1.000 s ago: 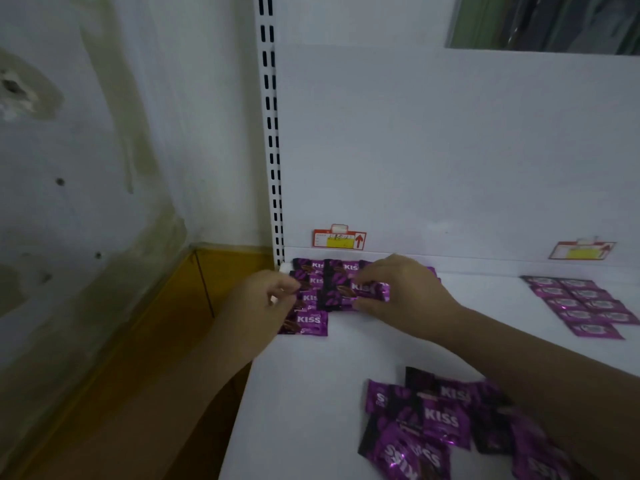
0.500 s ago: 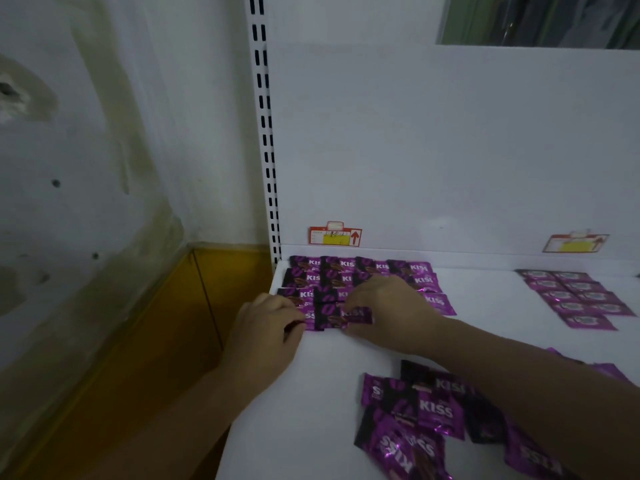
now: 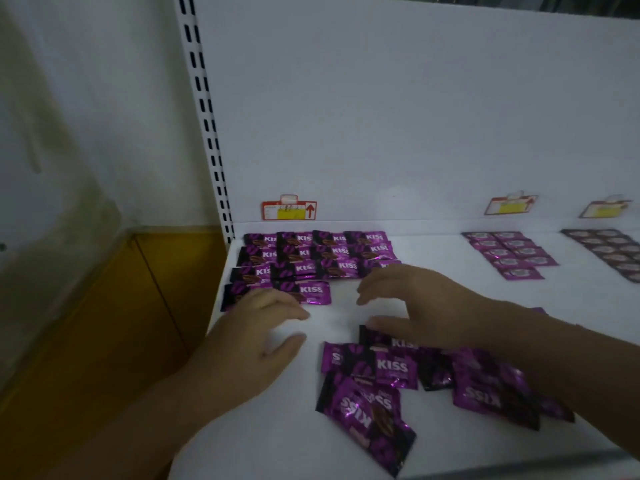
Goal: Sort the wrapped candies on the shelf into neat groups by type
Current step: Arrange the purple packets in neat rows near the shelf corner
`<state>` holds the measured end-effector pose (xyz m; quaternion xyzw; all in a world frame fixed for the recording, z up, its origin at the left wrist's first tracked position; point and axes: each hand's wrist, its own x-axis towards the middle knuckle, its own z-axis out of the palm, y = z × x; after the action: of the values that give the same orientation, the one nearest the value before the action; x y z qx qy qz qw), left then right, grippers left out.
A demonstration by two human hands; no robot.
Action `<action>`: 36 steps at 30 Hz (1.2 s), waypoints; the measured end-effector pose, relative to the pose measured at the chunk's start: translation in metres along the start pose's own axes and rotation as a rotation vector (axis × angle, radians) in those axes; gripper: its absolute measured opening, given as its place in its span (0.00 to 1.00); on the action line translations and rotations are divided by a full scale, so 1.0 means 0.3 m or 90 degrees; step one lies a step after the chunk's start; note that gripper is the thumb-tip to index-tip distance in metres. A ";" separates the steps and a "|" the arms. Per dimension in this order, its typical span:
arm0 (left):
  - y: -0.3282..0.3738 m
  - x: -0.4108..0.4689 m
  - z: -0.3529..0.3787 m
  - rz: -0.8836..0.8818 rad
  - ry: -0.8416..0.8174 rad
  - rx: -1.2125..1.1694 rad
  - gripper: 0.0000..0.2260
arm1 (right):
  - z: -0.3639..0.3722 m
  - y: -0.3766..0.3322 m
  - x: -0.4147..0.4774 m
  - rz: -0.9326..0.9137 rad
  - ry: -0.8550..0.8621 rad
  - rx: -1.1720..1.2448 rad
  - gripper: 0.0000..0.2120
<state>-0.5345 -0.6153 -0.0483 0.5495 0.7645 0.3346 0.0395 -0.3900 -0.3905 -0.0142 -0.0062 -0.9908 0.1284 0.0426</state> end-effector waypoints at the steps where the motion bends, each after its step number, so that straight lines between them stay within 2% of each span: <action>1: 0.036 -0.012 0.015 0.001 -0.072 -0.016 0.14 | 0.003 0.002 -0.040 -0.003 -0.026 -0.017 0.21; 4: 0.130 -0.045 0.080 0.022 -0.287 0.018 0.28 | 0.033 -0.004 -0.150 -0.029 -0.108 -0.100 0.29; 7: 0.172 -0.045 0.166 0.087 -0.360 0.136 0.34 | 0.063 -0.019 -0.213 -0.033 -0.144 -0.186 0.29; 9: 0.180 -0.031 0.207 0.100 -0.348 0.176 0.34 | 0.063 -0.016 -0.228 -0.004 -0.147 -0.205 0.29; 15: 0.243 0.061 0.289 0.053 -0.316 0.188 0.31 | 0.019 0.062 -0.403 0.171 -0.041 -0.235 0.35; 20: 0.312 0.152 0.379 0.051 -0.294 0.186 0.30 | 0.018 0.185 -0.553 0.313 -0.066 -0.194 0.37; 25: 0.366 0.252 0.498 0.033 -0.262 0.207 0.32 | 0.012 0.304 -0.613 0.321 0.004 -0.114 0.35; 31: 0.443 0.372 0.562 0.010 -0.268 0.186 0.37 | -0.043 0.419 -0.628 0.345 -0.006 -0.095 0.35; 34: 0.435 0.377 0.518 0.065 -0.237 0.158 0.45 | -0.075 0.423 -0.629 0.329 0.059 -0.049 0.35; 36: 0.415 0.362 0.475 0.150 -0.199 0.146 0.43 | -0.098 0.408 -0.622 0.312 0.143 -0.028 0.34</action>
<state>-0.4148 -0.4330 -0.0559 0.6809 0.7129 0.1584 0.0551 -0.2013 -0.2689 -0.0325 -0.2613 -0.9512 0.1120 0.1199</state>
